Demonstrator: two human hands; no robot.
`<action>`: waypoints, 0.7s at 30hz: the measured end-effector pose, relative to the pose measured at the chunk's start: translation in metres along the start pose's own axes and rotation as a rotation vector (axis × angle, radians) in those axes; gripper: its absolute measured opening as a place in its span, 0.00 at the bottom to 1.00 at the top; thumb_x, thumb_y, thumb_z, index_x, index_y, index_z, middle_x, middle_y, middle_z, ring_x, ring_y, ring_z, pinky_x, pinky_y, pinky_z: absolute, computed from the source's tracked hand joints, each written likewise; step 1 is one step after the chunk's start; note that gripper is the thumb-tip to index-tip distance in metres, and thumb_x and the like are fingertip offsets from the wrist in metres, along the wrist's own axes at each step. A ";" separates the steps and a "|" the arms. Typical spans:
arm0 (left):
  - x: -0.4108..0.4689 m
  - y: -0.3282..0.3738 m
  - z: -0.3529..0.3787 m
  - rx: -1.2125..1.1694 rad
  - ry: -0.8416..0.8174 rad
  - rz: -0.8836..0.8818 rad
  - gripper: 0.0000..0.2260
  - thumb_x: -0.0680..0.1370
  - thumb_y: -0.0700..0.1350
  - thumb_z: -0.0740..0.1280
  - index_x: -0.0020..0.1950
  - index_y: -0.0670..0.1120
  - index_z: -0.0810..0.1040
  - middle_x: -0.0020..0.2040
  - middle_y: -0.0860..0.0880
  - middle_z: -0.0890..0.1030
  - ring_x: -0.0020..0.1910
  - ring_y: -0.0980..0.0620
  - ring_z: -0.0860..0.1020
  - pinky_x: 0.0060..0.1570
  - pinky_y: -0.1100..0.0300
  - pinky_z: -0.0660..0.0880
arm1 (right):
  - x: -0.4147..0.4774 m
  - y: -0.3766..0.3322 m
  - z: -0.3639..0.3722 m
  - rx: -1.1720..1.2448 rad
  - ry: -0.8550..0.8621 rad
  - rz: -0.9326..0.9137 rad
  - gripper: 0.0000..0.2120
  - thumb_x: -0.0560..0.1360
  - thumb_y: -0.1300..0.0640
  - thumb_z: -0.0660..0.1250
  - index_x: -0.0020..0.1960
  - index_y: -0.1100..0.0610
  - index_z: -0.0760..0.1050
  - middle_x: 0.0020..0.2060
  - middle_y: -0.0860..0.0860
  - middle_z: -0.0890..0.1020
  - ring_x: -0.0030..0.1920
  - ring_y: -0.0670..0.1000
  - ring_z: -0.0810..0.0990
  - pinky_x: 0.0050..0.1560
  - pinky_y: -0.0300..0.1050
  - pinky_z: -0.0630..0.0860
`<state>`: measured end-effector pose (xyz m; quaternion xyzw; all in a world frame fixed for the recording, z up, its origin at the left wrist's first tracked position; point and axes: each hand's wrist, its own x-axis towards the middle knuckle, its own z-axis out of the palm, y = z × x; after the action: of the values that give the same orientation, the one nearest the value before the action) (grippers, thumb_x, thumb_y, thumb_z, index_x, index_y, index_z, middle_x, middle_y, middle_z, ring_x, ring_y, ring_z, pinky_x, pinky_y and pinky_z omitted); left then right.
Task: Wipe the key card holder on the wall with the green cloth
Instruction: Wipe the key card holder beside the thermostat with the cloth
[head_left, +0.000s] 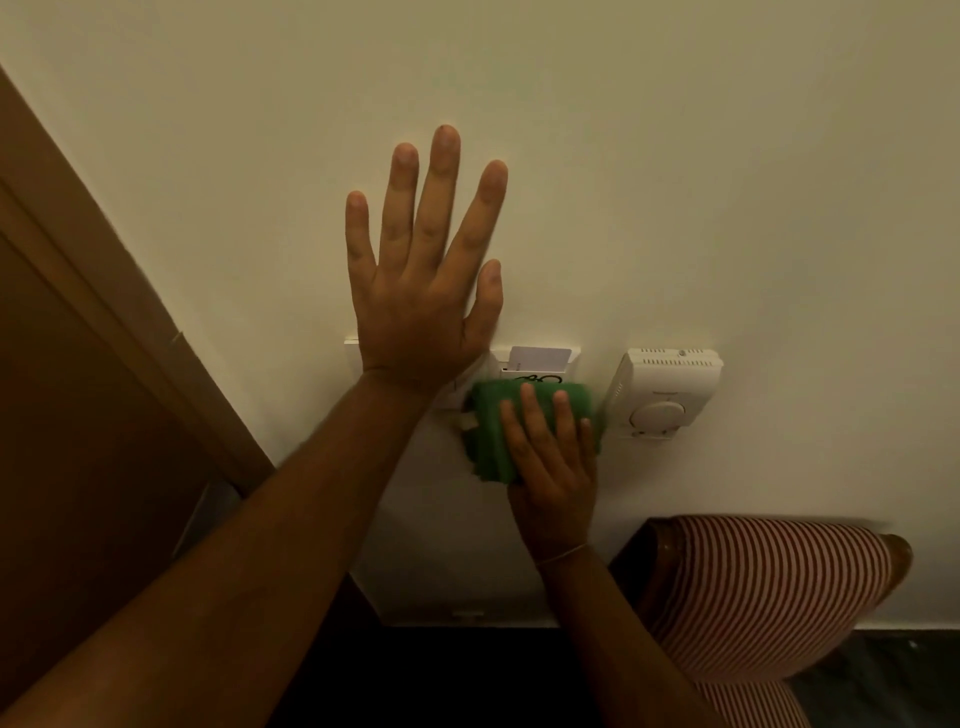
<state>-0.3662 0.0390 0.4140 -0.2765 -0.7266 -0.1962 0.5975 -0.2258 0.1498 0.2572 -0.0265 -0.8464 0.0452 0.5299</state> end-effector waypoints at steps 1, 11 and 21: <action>0.000 0.000 0.000 -0.002 -0.003 0.007 0.31 0.89 0.53 0.58 0.92 0.53 0.55 0.89 0.42 0.60 0.91 0.46 0.46 0.89 0.36 0.49 | -0.001 0.004 -0.003 0.007 0.017 0.052 0.40 0.80 0.63 0.73 0.84 0.48 0.58 0.85 0.46 0.58 0.85 0.55 0.56 0.85 0.56 0.52; 0.000 -0.001 0.001 -0.009 0.002 0.007 0.30 0.89 0.52 0.56 0.92 0.53 0.56 0.89 0.42 0.59 0.91 0.47 0.46 0.89 0.37 0.49 | 0.010 -0.023 0.007 0.083 -0.080 -0.103 0.34 0.81 0.67 0.68 0.82 0.51 0.61 0.83 0.48 0.60 0.85 0.52 0.56 0.85 0.51 0.52; 0.001 0.000 0.003 -0.022 0.000 0.013 0.32 0.88 0.52 0.58 0.92 0.55 0.54 0.90 0.45 0.56 0.92 0.47 0.46 0.89 0.36 0.48 | 0.018 -0.029 0.008 0.170 0.036 0.087 0.24 0.86 0.66 0.58 0.80 0.54 0.65 0.82 0.48 0.63 0.85 0.55 0.56 0.85 0.54 0.52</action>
<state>-0.3685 0.0408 0.4144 -0.2877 -0.7228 -0.2003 0.5956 -0.2405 0.1219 0.2728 -0.0188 -0.8280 0.1395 0.5428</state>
